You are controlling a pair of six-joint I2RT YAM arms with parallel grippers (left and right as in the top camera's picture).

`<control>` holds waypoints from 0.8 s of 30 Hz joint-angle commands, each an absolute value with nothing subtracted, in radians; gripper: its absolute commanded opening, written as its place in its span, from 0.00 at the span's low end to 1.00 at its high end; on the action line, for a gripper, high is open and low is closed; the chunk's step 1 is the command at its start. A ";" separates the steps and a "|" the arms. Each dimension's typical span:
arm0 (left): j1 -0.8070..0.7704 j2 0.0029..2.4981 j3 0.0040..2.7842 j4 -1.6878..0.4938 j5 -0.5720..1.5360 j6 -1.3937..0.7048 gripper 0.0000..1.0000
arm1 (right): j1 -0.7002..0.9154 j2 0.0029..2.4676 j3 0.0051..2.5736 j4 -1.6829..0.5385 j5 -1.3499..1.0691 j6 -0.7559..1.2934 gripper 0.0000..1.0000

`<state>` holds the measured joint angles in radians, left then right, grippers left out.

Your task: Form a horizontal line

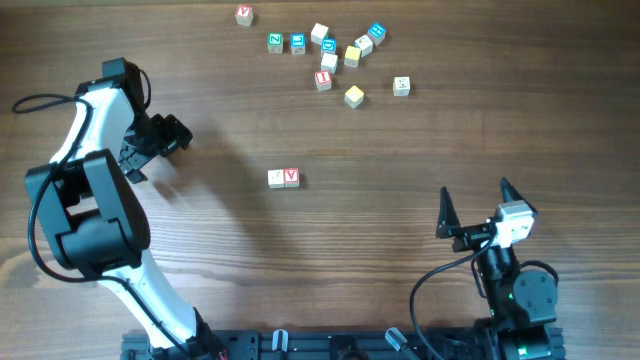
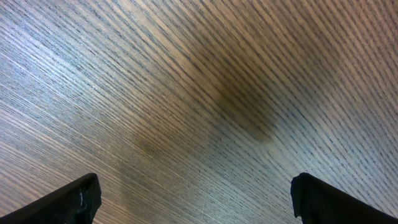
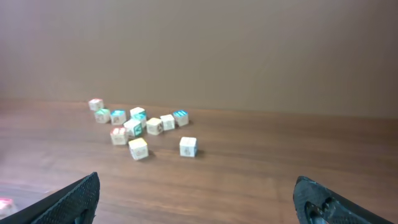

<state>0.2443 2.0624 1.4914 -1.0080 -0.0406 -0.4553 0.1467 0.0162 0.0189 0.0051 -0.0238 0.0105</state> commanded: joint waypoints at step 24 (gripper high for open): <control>0.247 2.053 1.489 -1.005 -0.054 -0.457 1.00 | 0.142 1.709 1.805 -0.989 -0.597 0.238 1.00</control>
<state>0.2443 2.0621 1.4895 -1.0050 -0.0444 -0.4553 0.1448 1.6695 1.7805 -0.9802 -0.5480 0.2127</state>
